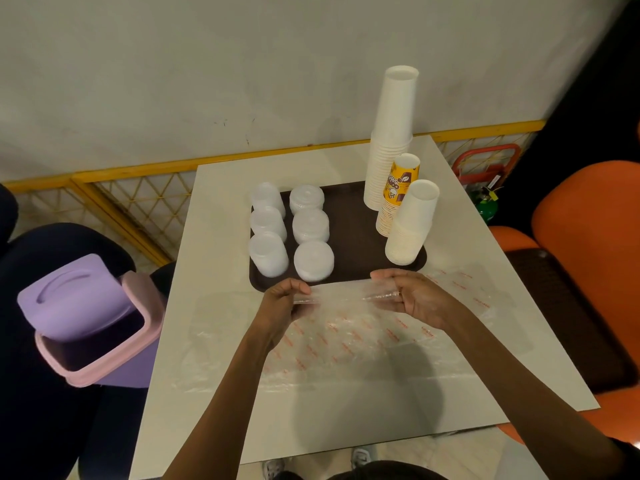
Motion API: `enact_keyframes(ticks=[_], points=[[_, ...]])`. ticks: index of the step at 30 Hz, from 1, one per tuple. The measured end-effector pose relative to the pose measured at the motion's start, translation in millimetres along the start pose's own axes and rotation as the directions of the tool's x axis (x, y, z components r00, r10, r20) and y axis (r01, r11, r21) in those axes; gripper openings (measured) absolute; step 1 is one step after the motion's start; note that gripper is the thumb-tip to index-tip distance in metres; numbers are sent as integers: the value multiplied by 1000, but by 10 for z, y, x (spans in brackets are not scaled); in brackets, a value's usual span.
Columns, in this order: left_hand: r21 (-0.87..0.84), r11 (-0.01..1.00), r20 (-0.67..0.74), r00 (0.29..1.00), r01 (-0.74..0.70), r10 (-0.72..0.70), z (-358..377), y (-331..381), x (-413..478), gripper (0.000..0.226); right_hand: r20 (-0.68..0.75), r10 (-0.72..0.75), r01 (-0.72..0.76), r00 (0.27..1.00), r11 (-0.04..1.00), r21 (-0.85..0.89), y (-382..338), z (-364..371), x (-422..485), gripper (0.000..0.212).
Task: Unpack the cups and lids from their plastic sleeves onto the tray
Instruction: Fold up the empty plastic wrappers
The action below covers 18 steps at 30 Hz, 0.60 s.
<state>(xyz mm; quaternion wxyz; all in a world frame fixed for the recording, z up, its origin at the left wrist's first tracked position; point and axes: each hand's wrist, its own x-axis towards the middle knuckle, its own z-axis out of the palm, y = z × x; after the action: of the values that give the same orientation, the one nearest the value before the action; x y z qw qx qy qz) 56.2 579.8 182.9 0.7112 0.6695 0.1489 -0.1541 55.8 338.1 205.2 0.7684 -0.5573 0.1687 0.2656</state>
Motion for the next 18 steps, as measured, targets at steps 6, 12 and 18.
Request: enact_keyframes(ticks=[6,12,18], points=[[110,991,6,997,-79,79,-56,-28,-14,45,-21,127,-127,992,992,18,64,33,45,31],[-110,993,77,997,39,-31,-152,5,-105,38,-92,-27,0,995,959,-284,69,111,99,52],[57,997,24,998,51,-52,-398,-30,-178,18,-31,-23,11,999,944,-329,27,397,265,45]])
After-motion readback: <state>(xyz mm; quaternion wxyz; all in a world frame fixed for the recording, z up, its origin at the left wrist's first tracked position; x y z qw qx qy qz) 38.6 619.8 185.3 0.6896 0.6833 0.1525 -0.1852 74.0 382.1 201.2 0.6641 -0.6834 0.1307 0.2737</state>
